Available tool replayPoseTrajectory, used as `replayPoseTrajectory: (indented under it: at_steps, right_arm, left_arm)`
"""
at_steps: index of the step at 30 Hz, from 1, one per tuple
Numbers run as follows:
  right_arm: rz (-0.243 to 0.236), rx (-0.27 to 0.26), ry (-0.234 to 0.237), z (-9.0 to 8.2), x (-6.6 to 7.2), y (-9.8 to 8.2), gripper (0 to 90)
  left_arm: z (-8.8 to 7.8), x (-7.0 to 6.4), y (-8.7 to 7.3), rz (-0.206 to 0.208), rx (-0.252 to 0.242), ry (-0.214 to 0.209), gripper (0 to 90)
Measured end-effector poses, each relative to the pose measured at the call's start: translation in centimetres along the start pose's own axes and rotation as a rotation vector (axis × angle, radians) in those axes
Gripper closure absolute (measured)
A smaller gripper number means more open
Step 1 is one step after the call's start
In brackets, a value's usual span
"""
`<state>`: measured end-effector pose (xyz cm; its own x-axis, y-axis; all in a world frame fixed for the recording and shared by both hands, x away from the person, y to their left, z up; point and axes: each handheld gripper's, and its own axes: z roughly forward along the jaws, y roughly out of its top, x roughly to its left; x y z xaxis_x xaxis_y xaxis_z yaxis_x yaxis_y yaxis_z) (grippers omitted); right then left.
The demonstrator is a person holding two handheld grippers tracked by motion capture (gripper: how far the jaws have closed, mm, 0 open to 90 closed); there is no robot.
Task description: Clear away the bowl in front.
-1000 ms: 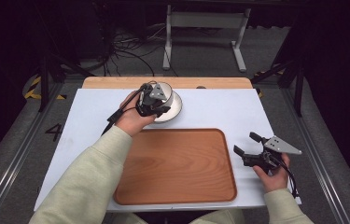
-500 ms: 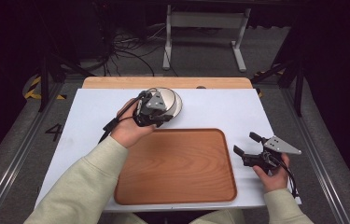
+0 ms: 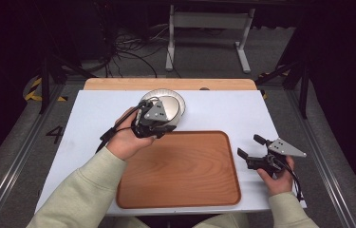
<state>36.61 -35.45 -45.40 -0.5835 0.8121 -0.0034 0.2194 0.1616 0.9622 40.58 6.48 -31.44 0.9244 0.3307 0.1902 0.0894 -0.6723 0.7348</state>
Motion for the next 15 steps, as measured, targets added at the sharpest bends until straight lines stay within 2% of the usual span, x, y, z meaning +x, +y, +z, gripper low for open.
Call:
replayPoseTrajectory:
  at_steps: [3, 7, 15]
  right_arm:
    - [-0.001, 0.001, 0.000, 0.0, 0.0, 0.0, 8.8]
    - [-0.003, 0.001, 0.001, 0.0, 0.0, 0.0, 8.8]
    - [-0.003, 0.002, 0.001, 0.0, 0.0, 0.0, 8.8]
  left_arm:
    - [-0.2, -0.4, -0.1, 0.004, 0.001, -0.005, 81.3]
    - [-0.7, -1.0, -0.3, 0.033, -0.009, -0.001, 81.3]
    - [-1.0, -2.1, -0.8, 0.036, -0.029, -0.030, 81.3]
